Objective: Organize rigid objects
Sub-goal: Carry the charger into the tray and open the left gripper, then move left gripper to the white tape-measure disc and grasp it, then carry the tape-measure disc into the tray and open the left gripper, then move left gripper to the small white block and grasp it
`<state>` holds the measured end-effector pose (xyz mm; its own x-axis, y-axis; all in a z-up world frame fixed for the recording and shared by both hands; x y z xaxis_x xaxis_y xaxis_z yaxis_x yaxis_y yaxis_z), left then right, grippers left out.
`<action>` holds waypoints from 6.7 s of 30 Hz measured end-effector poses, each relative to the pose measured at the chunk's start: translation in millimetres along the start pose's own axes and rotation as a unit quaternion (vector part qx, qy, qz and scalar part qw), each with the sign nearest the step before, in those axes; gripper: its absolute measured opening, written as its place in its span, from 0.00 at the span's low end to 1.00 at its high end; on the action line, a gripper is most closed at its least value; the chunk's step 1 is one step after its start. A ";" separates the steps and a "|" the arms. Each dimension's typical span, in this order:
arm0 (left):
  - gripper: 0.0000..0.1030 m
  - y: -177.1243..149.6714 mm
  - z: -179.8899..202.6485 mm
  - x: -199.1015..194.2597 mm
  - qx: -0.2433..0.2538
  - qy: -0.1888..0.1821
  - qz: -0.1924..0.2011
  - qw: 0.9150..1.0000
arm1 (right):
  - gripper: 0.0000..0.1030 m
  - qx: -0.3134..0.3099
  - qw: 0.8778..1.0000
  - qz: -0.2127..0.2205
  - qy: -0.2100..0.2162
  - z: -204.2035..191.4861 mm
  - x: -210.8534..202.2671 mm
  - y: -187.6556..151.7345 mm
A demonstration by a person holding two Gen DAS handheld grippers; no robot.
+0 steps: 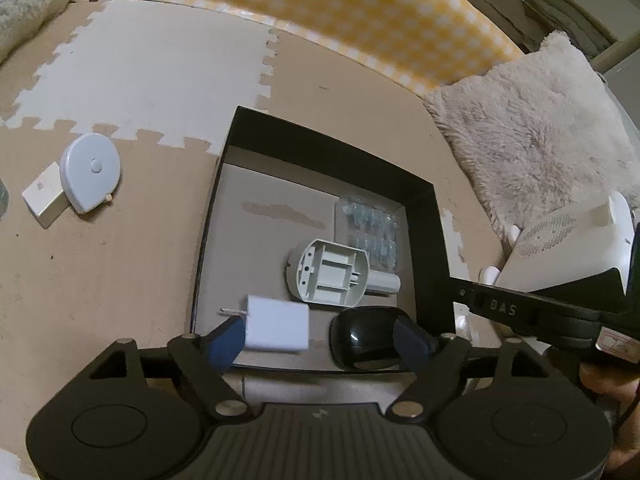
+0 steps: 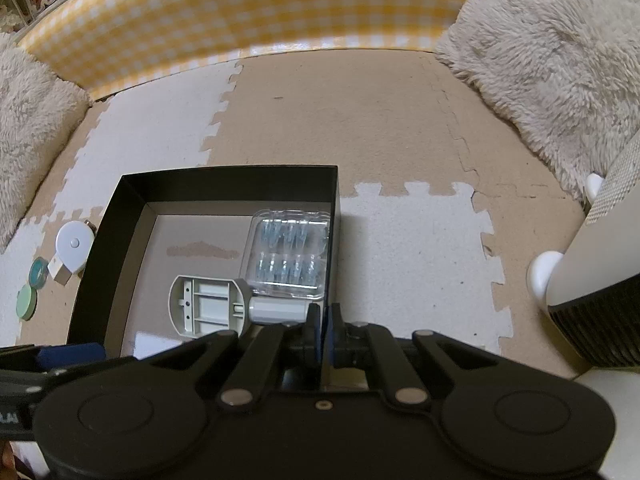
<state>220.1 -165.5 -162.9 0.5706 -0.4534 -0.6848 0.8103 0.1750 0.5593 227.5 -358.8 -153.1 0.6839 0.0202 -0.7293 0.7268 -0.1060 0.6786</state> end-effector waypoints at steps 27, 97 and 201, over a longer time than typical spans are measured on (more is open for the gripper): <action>1.00 7.2 20.2 -42.9 0.093 -0.013 0.056 0.994 | 0.04 0.002 1.000 0.000 0.002 -1.4 -0.9 0.3; 0.66 50.5 -104.9 33.6 0.212 0.099 0.154 0.960 | 0.04 0.003 1.000 0.002 0.004 0.7 -1.0 -1.5; 1.00 18.0 9.8 -22.2 0.271 -0.006 0.137 0.953 | 0.05 -0.015 1.000 -0.003 -0.001 -3.6 0.0 -3.4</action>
<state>220.7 -160.9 -133.1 0.7468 -0.4652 -0.4753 0.4419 -0.1871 0.8774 225.2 -354.9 -155.0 0.6799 0.0185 -0.7331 0.7321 -0.0751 0.6770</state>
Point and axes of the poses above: each gripper's, at about its wrist camera, not at the fingertips, and x roughly the way its jaws point, z to its right, y to its top, the point moved 4 cm from there along x, roughly the way its jaws point, and after that the axes turned 14 degrees about z, right-handed, at the moved point
